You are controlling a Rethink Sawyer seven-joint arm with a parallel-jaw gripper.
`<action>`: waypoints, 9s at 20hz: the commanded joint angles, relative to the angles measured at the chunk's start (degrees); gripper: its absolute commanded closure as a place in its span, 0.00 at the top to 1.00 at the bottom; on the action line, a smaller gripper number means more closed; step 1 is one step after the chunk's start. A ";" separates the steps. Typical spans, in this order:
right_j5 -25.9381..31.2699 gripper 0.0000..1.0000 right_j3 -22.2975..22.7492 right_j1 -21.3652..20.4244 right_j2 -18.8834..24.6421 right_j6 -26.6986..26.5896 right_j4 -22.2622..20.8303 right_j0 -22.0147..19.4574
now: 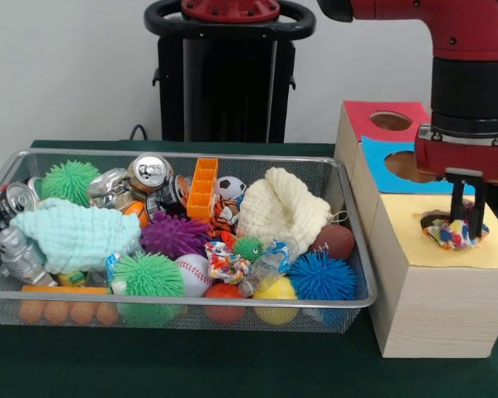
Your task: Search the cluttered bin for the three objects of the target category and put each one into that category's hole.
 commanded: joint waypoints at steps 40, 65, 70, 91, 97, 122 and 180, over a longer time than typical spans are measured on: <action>6.72 0.00 4.20 12.25 -3.85 15.17 2.90 5.73; 8.53 1.00 -2.16 15.81 -7.67 19.97 5.83 8.16; 11.61 1.00 -2.96 14.68 -7.15 19.52 6.44 7.87; 17.42 0.00 -2.15 7.59 -7.84 18.81 4.79 7.61; 21.30 0.00 -2.41 3.97 -9.19 19.80 4.36 8.30; 13.02 0.00 0.35 -0.62 -9.71 11.01 -0.14 1.78; 7.83 1.00 -1.12 -3.57 7.19 0.90 -20.73 -15.86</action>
